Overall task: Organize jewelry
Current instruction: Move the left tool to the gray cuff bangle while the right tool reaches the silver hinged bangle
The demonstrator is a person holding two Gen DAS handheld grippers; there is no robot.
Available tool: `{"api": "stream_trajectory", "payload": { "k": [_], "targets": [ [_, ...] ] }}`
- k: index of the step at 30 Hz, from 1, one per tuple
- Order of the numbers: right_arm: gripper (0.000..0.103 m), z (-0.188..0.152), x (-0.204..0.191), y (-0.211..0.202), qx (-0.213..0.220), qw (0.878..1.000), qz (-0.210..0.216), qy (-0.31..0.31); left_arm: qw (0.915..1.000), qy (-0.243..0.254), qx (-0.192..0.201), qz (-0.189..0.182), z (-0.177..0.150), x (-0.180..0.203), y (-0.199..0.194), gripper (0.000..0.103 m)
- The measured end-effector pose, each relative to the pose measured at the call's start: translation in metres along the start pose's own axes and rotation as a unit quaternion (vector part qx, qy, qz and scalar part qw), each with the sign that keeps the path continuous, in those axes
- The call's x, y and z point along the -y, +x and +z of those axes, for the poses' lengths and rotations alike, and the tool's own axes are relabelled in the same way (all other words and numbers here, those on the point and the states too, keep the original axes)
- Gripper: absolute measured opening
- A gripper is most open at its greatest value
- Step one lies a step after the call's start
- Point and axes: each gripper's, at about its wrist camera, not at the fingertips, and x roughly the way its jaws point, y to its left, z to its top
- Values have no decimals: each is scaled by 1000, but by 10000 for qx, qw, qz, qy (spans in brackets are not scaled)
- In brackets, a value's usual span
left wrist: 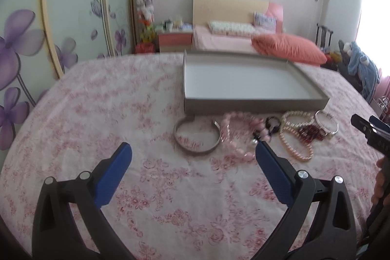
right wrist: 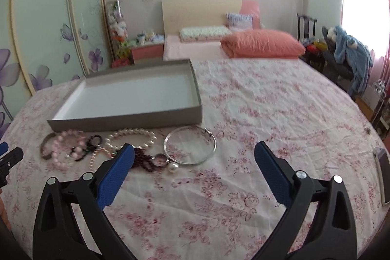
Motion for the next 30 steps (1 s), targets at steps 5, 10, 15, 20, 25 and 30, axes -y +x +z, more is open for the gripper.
{"api": "stream_trajectory", "payload": {
  "k": [5,10,15,20,25,30],
  "targets": [
    [94,8,7,38,-669,9974,114,252,9990,-4,-444,-58,6,-2,27,99],
    [93,9,-3,55,-951,9953,64,167,9976,103,-675,79,11,0,46,99],
    [93,14,-12,67,-1054,9944,-125,-1,9954,180,-924,198,11,0,62,99],
    [94,10,-11,77,-1282,9914,-248,4,9955,118,-924,181,12,-5,65,99],
    [87,12,-9,77,-1256,9916,-305,3,9958,73,-889,184,13,-8,64,99],
    [74,14,-3,74,-1186,9926,-277,5,9962,23,-851,184,13,-13,59,99]
  ]
}}
